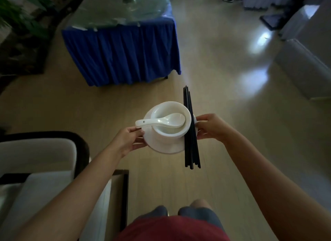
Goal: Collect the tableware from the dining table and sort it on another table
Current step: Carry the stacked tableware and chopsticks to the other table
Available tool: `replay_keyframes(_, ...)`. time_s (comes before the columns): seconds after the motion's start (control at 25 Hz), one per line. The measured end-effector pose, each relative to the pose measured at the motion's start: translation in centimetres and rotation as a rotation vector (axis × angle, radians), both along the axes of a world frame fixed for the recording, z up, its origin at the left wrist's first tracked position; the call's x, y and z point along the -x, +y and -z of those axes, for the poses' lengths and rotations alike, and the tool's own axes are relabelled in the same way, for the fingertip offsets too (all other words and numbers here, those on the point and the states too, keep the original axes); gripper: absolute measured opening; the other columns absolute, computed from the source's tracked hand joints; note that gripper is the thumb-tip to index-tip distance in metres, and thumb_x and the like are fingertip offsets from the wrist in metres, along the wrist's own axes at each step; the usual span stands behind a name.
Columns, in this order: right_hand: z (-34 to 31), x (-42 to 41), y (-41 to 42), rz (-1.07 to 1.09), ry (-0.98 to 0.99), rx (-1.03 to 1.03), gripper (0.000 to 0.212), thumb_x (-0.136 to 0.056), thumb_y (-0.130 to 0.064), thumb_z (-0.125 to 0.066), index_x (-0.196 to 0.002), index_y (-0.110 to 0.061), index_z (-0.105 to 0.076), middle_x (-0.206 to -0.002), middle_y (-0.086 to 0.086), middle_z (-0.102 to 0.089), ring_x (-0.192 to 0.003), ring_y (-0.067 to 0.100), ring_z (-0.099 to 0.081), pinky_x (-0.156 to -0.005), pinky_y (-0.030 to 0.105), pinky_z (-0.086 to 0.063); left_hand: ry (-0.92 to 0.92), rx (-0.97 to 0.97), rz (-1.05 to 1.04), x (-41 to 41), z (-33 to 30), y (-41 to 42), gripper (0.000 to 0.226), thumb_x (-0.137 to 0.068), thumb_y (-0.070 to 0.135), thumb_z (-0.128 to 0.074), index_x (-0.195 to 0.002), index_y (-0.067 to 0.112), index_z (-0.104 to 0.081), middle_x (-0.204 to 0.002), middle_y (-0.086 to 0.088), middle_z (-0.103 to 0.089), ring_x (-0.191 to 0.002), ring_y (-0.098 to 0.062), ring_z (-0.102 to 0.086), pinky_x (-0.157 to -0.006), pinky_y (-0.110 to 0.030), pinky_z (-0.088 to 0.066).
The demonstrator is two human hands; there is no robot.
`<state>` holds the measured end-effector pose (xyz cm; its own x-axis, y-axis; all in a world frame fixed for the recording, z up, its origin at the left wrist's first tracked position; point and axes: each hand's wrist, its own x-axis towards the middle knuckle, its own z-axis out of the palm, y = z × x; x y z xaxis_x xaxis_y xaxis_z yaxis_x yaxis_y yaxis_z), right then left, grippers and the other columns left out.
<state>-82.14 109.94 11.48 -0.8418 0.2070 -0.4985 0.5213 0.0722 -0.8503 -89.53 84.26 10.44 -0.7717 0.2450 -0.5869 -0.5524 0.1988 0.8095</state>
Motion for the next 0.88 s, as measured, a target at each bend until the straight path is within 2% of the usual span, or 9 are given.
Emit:
replay_keyframes(0.36,0.2,14.7,18.7,-0.041,0.016,-0.017,0.014,-0.086,0.000,-0.055,-0.095,0.000,-0.067,-0.073,0.012,-0.067,-0.053,0.012,-0.069,-0.051,0.025,-0.057,0.025,-0.020,-0.044,13.4,-0.1,18.4,0.022,-0.091,-0.002,-0.047,-0.111,0.004,-0.056,-0.082,-0.013,-0.060,-0.069,-0.024,-0.058,-0.050,-0.026,-0.057)
replay_keyframes(0.44,-0.3,17.9,22.9,-0.062,0.019,-0.028,0.012,-0.086,-0.002,-0.056,-0.090,-0.005,-0.067,-0.074,0.011,-0.068,-0.056,0.014,-0.070,-0.056,0.028,-0.060,0.022,-0.032,-0.051,15.9,-0.6,22.4,0.021,-0.091,0.000,-0.048,-0.110,0.005,-0.057,-0.085,-0.014,-0.062,-0.072,-0.025,-0.060,-0.051,-0.027,-0.058)
replay_keyframes(0.56,-0.5,22.8,28.9,-0.069,0.010,-0.033,0.013,-0.086,-0.002,-0.056,-0.094,-0.001,-0.066,-0.075,0.012,-0.069,-0.062,0.018,-0.070,-0.066,0.035,-0.061,0.024,-0.044,-0.083,20.2,-0.9,28.1,0.021,-0.091,0.001,-0.048,-0.109,0.007,-0.058,-0.087,-0.013,-0.063,-0.073,-0.024,-0.061,-0.052,-0.026,-0.058)
replay_keyframes(0.76,0.1,31.2,36.6,-0.068,0.008,-0.021,0.011,-0.086,-0.002,-0.056,-0.088,-0.005,-0.066,-0.074,0.013,-0.069,-0.058,0.017,-0.071,-0.057,0.030,-0.060,0.022,-0.037,-0.081,28.8,0.0,35.9,0.021,-0.091,0.001,-0.049,-0.109,0.007,-0.058,-0.089,-0.014,-0.063,-0.074,-0.025,-0.060,-0.053,-0.027,-0.058)
replay_keyframes(0.88,0.5,37.0,40.7,-0.056,0.006,-0.030,0.013,-0.087,-0.001,-0.055,-0.093,-0.003,-0.066,-0.074,0.014,-0.069,-0.059,0.018,-0.071,-0.058,0.030,-0.060,0.033,-0.030,-0.049,34.8,0.3,39.9,0.021,-0.091,0.002,-0.049,-0.108,0.008,-0.059,-0.090,-0.014,-0.064,-0.076,-0.026,-0.061,-0.053,-0.027,-0.058)
